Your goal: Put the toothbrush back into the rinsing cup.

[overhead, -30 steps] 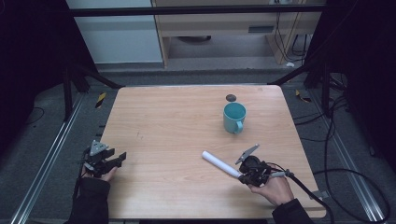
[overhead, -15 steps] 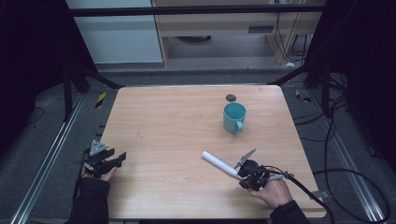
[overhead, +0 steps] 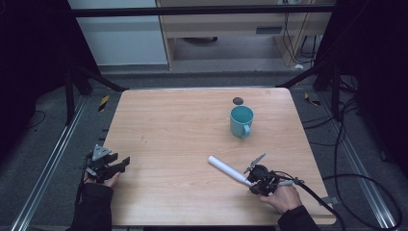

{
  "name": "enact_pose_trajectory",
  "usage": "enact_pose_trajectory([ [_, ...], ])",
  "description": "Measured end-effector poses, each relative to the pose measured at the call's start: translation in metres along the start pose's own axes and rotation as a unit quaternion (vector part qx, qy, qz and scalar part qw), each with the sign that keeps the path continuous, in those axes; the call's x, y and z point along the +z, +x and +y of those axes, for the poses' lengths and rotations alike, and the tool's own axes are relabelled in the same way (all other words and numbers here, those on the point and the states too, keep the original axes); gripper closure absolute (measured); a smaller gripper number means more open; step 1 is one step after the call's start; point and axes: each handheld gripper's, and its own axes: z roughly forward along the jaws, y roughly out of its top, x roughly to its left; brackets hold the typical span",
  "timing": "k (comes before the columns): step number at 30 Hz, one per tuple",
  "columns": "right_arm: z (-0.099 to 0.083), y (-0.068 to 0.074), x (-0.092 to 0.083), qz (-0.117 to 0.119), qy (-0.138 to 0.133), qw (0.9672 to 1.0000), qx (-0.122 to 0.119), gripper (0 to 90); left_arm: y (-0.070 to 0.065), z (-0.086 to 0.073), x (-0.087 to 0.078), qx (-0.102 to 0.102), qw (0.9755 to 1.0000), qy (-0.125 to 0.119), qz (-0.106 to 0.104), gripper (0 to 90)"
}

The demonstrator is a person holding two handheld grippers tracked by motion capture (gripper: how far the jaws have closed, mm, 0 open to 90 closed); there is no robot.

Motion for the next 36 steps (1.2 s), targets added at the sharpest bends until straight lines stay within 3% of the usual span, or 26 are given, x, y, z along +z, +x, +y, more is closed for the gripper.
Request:
enact_pose_trajectory([
  [22, 0.010, -0.019, 0.008, -0.045, -0.008, 0.9982, 0.040, 90.0, 0.000, 0.000, 0.000, -0.001, 1.0000, 0.000, 0.000, 44.4],
  [36, 0.019, -0.038, 0.012, -0.055, -0.007, 0.9963, 0.065, 90.0, 0.000, 0.000, 0.000, -0.003, 1.0000, -0.001, 0.000, 44.4],
])
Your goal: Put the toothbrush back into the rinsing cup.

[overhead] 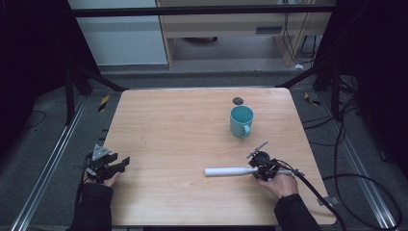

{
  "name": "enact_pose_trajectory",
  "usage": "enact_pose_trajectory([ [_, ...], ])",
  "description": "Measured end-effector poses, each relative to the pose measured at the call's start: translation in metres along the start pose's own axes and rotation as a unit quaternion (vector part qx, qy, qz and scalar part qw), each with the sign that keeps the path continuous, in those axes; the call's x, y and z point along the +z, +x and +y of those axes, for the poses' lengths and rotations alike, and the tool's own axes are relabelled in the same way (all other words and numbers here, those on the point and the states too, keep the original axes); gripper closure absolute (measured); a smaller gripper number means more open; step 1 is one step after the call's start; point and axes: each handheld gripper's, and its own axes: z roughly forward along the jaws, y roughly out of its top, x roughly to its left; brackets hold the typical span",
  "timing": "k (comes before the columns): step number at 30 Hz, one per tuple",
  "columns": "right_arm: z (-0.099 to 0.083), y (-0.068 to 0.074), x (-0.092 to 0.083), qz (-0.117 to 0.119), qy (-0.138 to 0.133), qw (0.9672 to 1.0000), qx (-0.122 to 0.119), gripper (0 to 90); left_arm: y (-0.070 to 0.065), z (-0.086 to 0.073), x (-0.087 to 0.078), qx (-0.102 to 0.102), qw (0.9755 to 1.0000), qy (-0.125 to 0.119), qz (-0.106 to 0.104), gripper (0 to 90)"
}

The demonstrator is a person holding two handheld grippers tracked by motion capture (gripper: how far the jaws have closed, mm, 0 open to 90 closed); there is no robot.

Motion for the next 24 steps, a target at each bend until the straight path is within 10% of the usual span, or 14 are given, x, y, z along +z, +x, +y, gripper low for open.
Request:
enact_pose_trajectory([
  [24, 0.021, -0.018, 0.010, -0.001, -0.033, 0.9991, 0.025, 90.0, 0.000, 0.000, 0.000, 0.001, 1.0000, 0.001, 0.001, 44.4],
])
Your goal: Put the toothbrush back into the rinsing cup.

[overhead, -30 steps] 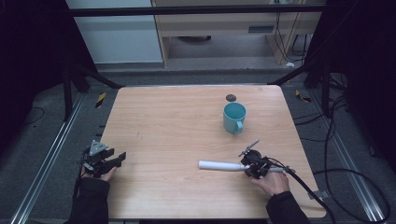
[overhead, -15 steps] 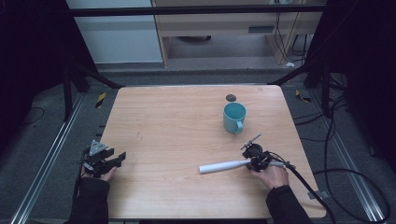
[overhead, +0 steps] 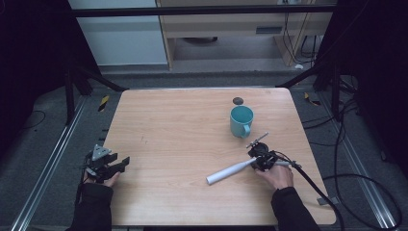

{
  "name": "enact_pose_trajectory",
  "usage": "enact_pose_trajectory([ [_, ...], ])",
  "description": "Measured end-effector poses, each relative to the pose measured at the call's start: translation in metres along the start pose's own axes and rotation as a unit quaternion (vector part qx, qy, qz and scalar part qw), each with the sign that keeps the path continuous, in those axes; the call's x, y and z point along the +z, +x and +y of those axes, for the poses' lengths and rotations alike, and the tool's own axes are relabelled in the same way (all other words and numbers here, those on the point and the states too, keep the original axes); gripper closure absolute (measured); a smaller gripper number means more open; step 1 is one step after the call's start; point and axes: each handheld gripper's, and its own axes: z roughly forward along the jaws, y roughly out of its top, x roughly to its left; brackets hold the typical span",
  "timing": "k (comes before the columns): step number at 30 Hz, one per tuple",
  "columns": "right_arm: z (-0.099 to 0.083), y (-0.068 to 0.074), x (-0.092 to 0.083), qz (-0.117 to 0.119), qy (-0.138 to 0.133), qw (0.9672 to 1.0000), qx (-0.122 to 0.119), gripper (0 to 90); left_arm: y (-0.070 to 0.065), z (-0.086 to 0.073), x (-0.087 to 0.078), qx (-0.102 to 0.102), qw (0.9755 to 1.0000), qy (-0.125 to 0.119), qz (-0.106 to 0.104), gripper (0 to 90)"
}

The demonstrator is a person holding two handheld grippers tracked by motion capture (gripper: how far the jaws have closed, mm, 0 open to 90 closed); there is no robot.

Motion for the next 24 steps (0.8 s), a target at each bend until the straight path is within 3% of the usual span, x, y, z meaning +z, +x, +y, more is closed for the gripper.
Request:
enact_pose_trajectory([
  [24, 0.012, -0.008, 0.007, 0.005, -0.032, 0.9993, 0.016, 90.0, 0.000, 0.000, 0.000, 0.002, 1.0000, 0.000, 0.001, 44.4],
])
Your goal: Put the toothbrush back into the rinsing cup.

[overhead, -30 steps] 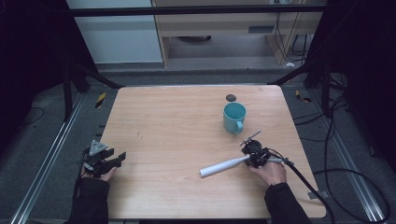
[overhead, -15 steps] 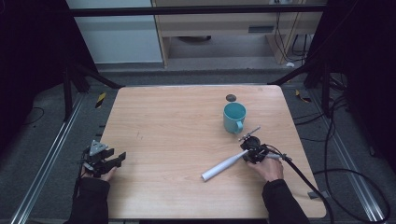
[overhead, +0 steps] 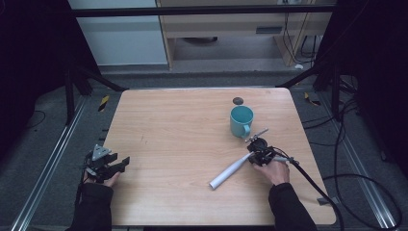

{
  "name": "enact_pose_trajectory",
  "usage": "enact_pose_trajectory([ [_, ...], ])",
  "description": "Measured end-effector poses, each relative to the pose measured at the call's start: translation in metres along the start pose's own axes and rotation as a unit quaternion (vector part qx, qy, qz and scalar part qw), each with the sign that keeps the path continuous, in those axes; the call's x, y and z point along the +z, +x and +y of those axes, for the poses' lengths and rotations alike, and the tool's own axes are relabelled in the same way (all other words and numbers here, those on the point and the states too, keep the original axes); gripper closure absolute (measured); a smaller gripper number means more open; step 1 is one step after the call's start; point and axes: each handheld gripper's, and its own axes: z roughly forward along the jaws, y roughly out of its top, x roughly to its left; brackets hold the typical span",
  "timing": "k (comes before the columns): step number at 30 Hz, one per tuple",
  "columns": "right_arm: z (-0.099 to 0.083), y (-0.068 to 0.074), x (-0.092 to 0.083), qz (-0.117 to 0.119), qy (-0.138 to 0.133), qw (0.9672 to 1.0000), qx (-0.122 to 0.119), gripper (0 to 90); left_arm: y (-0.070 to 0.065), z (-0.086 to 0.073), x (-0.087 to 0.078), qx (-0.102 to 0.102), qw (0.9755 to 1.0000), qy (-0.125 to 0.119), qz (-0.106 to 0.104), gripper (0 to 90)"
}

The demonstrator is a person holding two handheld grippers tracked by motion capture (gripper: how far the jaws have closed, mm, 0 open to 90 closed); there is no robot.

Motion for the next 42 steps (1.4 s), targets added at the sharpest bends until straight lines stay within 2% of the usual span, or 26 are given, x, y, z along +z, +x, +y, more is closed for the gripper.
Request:
enact_pose_trajectory([
  [8, 0.004, 0.001, 0.003, 0.009, -0.018, 0.9998, -0.002, 90.0, 0.000, 0.000, 0.000, -0.001, 1.0000, 0.000, 0.000, 44.5],
  [18, 0.011, 0.004, 0.008, 0.015, -0.021, 0.9997, -0.001, 90.0, 0.000, 0.000, 0.000, -0.002, 1.0000, 0.000, -0.001, 44.5],
  [31, 0.022, 0.013, 0.014, 0.027, -0.032, 0.9990, -0.016, 90.0, 0.000, 0.000, 0.000, -0.002, 1.0000, 0.000, -0.001, 44.5],
  [36, 0.025, 0.015, 0.015, 0.033, -0.035, 0.9987, -0.014, 90.0, 0.000, 0.000, 0.000, -0.002, 1.0000, 0.000, -0.001, 44.5],
  [42, 0.027, 0.020, 0.015, 0.039, -0.040, 0.9981, -0.026, 90.0, 0.000, 0.000, 0.000, -0.001, 1.0000, 0.000, -0.001, 44.5],
])
